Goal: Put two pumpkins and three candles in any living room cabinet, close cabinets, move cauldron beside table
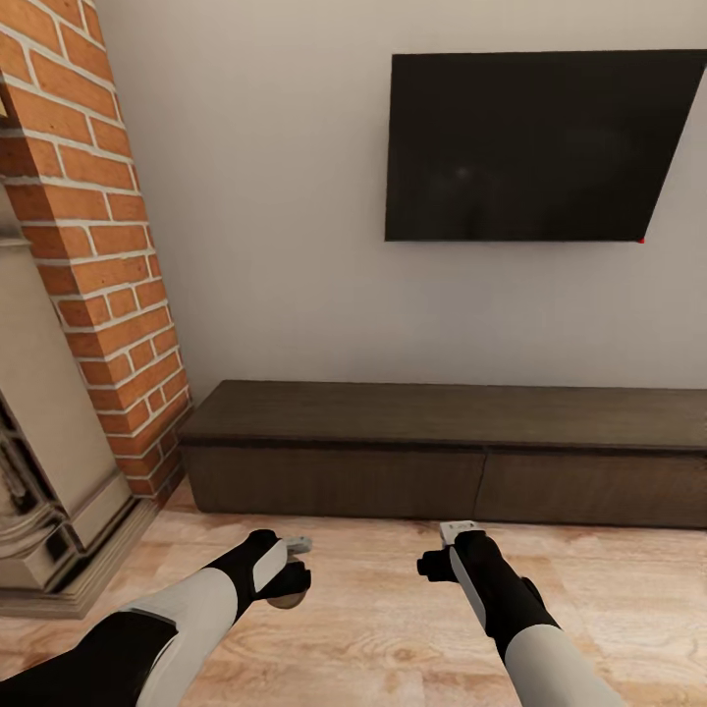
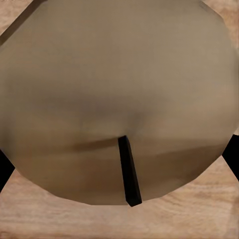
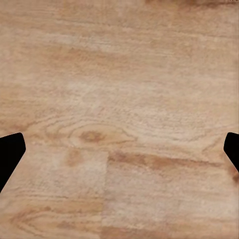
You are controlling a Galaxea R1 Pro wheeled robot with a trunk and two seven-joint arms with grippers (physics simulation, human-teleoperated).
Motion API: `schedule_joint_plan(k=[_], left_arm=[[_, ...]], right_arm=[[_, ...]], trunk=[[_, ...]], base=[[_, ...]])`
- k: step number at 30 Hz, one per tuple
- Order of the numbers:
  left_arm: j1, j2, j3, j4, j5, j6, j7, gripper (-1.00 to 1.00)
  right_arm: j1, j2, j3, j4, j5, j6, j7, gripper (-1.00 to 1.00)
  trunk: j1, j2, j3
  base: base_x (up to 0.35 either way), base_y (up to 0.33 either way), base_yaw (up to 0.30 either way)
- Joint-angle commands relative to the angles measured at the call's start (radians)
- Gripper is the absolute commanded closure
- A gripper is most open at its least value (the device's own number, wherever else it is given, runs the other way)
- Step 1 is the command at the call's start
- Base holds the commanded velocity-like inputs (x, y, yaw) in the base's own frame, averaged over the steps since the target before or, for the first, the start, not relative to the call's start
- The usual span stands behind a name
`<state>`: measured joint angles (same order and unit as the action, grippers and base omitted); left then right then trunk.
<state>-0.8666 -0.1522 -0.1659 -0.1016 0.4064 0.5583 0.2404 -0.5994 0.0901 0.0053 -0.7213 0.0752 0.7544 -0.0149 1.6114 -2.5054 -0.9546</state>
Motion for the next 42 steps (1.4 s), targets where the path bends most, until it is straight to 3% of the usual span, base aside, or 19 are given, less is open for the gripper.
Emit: schedule_joint_plan(k=[1, 13, 20, 42], left_arm=[[0.0, 0.0, -0.007, -0.002, 0.011, 0.005, 0.007, 1.0], [0.0, 0.0, -0.007, 0.003, 0.01, 0.004, 0.007, 1.0], [0.0, -0.002, -0.009, 0.014, 0.009, -0.057, 0.007, 1.0], [0.0, -0.006, -0.009, 0.017, 0.009, -0.063, 0.008, 1.0]], right_arm=[[0.0, 0.0, 0.001, -0.001, 0.007, 0.005, 0.001, -1.0], [0.001, 0.0, 0.001, -0.001, 0.008, 0.004, 0.001, -1.0], [0.001, -0.001, 0.0, -0.001, 0.008, 0.005, 0.001, -1.0], [0.001, 0.0, -0.001, -0.001, 0.005, 0.005, 0.001, -1.0]], trunk=[[0.0, 0.0, -0.001], [0.0, 0.0, -0.001], [0.0, 0.0, -0.001], [0.0, 0.0, -0.001]], base=[[0.029, -0.001, -0.003], [0.168, 0.0, 0.0], [0.014, 0.0, 0.0], [0.0, 0.0, 0.0]])
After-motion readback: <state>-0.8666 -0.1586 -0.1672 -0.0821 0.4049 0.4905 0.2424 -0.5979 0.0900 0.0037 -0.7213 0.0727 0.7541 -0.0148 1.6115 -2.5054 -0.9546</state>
